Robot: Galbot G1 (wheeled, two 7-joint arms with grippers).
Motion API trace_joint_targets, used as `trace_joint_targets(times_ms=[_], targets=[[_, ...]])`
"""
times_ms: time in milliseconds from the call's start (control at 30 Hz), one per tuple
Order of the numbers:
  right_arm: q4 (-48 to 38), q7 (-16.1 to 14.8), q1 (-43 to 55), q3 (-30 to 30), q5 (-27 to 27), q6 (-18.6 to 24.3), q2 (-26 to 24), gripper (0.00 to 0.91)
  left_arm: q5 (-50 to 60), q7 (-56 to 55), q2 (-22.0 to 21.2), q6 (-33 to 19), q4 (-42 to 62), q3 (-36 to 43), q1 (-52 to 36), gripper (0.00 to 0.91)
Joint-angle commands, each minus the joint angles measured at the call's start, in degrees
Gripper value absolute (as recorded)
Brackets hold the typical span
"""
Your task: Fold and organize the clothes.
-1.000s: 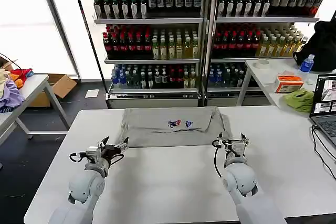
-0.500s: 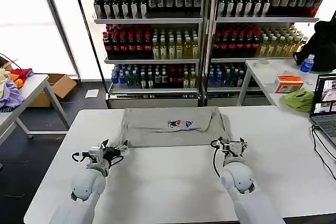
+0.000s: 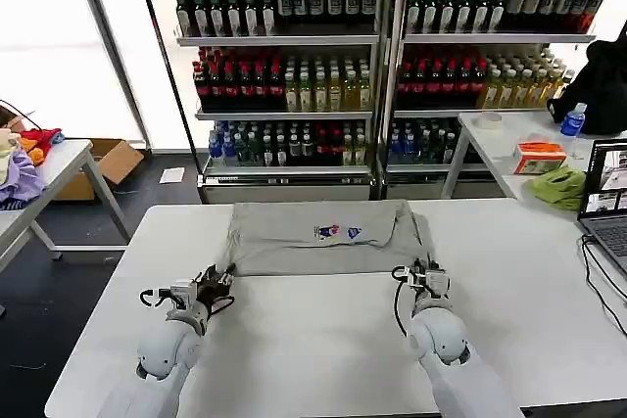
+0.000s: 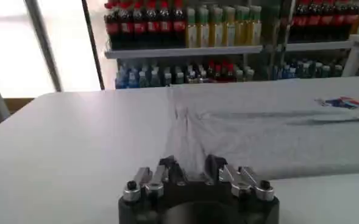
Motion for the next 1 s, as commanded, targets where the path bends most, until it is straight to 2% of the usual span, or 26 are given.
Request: trace_joint_targets(times_ms=[33, 233, 433, 567, 667, 767, 1000], targets=[[1.5, -0.1, -2.0, -0.1, 0.9, -0.1, 0.0, 0.0, 0.3, 0.1, -0.1, 0.1, -1.6, -0.3, 1.5, 0.01], [6.7, -0.2, -4.7, 0.6, -0.6, 0.3, -0.7, 0.0, 0.6, -0.1, 0.2, -0.4, -6.2, -1.1, 4.3, 0.0], [19.2, 0.8, -10.4, 1.4, -0.9, -0.4, -2.4, 0.0, 0.6, -0.9, 1.8, -1.0, -15.5, -2.2, 9.9, 0.01], [26.5, 2.4, -14.2, 1.4, -1.6, -0.4, -3.0, 0.0, 0.5, -1.3, 3.1, -1.2, -23.0, -3.5, 16.2, 0.01], [30.5, 3.3, -18.9, 0.9, -5.0, 1.3, -3.1, 0.0, 0.4, -1.6, 3.3, -1.6, -29.3, -4.2, 22.2, 0.01], [34.1, 5.2, -24.5, 1.2, -5.0, 1.5, -3.4, 0.0, 0.5, -2.0, 3.0, -2.1, -33.0, -4.7, 27.6, 0.0], [38.4, 4.9, -36.6, 4.3, -7.2, 4.0, -6.9, 0.0, 0.1, -3.1, 4.8, -2.3, -38.6, -7.8, 38.5, 0.01]])
